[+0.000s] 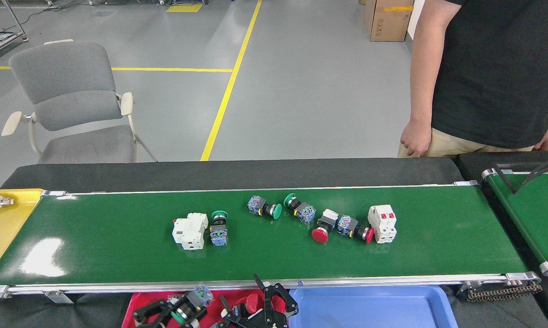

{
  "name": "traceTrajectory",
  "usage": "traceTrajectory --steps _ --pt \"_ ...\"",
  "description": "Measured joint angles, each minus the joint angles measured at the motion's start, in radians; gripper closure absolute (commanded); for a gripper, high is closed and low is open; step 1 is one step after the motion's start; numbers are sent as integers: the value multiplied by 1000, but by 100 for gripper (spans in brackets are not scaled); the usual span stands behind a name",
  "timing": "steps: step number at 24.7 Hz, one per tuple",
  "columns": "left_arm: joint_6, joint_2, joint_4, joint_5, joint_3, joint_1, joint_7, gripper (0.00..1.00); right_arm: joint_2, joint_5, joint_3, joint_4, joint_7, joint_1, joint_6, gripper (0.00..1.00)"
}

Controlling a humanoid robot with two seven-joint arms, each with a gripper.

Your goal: Pick switch part from conveyor to tray

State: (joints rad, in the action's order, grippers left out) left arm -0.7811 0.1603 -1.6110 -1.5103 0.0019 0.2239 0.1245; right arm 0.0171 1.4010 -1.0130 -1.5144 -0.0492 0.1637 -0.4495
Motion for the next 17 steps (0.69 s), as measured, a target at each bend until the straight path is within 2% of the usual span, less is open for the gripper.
traceTrajectory --steps 3,5,8,14,17 --pt "0 -5 -10 0 1 14 -1 1 -7 1 29 -52 0 -17 -7 0" --pt "-2 -13 -21 2 26 16 -1 1 -18 1 98 -116 11 -56 -28 0" --pt "79 -17 -23 9 104 31 -2 1 -19 1 214 -172 59 -137 -62 0" --pt "280 -24 14 64 342 34 -4 1 -43 -2 432 -180 171 -348 -81 0" --pt "313 -24 43 65 381 34 -4 1 -43 -4 479 -174 183 -381 -83 0"
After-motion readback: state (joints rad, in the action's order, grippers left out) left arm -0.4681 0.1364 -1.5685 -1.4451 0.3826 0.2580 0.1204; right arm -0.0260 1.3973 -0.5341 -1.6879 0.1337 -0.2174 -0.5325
